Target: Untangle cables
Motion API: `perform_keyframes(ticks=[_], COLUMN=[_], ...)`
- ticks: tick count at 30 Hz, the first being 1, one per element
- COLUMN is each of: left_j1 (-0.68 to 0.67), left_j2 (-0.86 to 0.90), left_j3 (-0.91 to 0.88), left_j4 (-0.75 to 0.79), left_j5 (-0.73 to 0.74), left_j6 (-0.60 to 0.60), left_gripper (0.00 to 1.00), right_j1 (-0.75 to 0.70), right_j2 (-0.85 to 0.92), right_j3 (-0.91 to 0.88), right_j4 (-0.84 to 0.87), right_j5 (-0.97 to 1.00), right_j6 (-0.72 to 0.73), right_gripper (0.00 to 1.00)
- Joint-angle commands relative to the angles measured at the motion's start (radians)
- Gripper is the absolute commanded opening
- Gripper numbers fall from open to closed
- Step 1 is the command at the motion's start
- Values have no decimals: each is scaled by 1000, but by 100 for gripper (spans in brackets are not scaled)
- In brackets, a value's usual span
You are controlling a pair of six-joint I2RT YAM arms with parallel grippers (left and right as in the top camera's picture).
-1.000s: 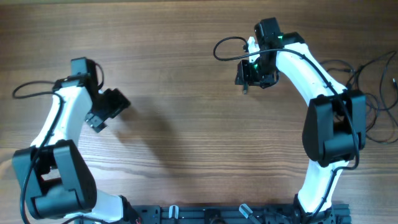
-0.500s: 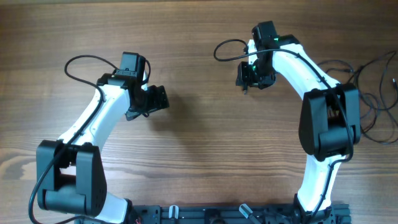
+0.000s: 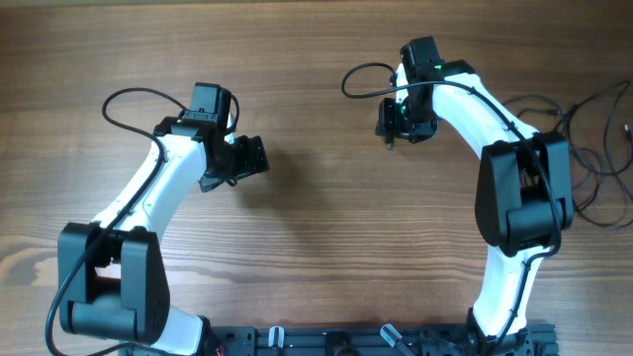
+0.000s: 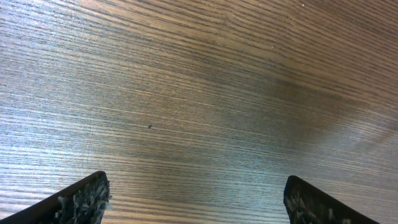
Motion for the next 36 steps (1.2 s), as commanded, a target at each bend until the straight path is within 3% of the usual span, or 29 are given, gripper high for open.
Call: perform_keyframes(ticks=[1, 9, 10, 14, 17, 29, 36], left_j1=[-3, -3, -3, -3, -3, -3, -3], left_j2=[-16, -16, -16, -16, -16, -16, -16], left_j3=[-1, -1, -1, -1, -1, -1, -1], left_j4=[-1, -1, -1, -1, -1, -12, -12], left_j5=[5, 5, 5, 5, 5, 5, 5], left_j6=[20, 20, 20, 20, 20, 20, 20], left_gripper=[92, 92, 92, 93, 92, 93, 93], right_j1=[4, 12, 13, 14, 15, -27, -212], right_j2=[25, 25, 25, 25, 25, 1, -232], right_j3=[-23, -90, -90, -90, -90, -59, -24], right_j4=[11, 58, 59, 57, 57, -26, -126], right_j5=[21, 19, 19, 11, 0, 62, 297], right_j6=[19, 71, 71, 71, 71, 11, -7], right_gripper=[51, 51, 47, 15, 5, 4, 4])
